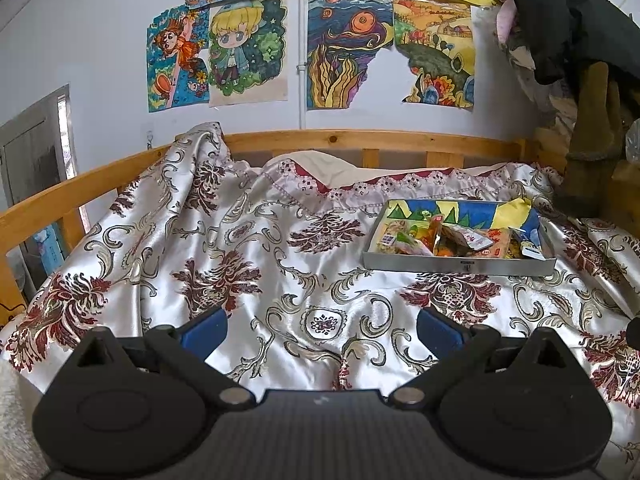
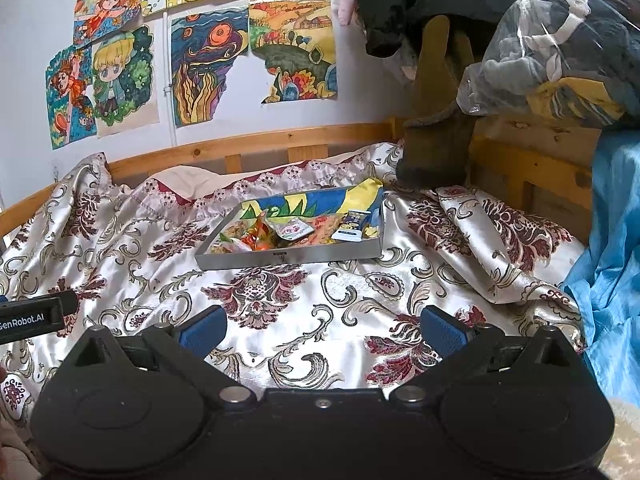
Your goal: Organize snacks
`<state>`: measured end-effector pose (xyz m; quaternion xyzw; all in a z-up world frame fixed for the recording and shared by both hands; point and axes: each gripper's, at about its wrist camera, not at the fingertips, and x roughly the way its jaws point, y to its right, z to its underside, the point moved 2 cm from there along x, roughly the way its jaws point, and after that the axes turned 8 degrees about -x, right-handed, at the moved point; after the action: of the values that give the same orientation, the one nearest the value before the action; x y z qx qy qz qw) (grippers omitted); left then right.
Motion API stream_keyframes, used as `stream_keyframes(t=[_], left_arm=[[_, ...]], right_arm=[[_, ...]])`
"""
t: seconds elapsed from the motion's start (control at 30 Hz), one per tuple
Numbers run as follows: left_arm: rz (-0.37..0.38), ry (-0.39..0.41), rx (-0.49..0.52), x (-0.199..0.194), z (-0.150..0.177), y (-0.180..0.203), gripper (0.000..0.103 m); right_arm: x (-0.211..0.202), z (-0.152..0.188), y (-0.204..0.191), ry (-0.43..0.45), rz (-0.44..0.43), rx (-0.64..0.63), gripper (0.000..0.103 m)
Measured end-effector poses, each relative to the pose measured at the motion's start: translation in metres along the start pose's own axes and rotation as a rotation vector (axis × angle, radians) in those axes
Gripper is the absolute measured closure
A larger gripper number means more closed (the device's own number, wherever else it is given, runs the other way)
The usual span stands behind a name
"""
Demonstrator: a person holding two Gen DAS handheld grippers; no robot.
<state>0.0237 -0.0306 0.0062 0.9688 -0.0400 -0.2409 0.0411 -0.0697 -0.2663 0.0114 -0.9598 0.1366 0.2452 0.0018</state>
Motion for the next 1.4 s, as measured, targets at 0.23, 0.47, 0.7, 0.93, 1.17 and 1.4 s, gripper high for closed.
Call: stream_keyframes(t=[0.23,0.47,0.7,0.93,1.17,1.4], left_arm=[[0.007,-0.005,-0.008,-0.001,0.001,0.001,0.0],[0.007,-0.017,0.007,-0.002,0.002,0.003,0.0],[0.016,-0.023,0.008,-0.004,0.003,0.002,0.0],[0.003,-0.022,0.011,-0.008,0.005,0.0,0.0],[0.018,-0.022,0.006,-0.012,0.006,-0.002,0.0],[0.022,-0.02,0.012,-0.013,0.007,-0.001,0.0]], right_arm=[[0.007,0.004,0.001,-0.012,-0.004,-0.015,0.001],[0.01,0.003,-0.004,-0.013,-0.005,-0.03,0.001],[0.014,0.002,-0.008,-0.009,-0.011,-0.052,0.001],[0.016,0.001,-0.009,-0.01,0.0,-0.058,0.001],[0.015,0.002,-0.008,-0.006,0.018,-0.058,0.001],[0.016,0.002,-0.008,-0.005,0.025,-0.062,0.001]])
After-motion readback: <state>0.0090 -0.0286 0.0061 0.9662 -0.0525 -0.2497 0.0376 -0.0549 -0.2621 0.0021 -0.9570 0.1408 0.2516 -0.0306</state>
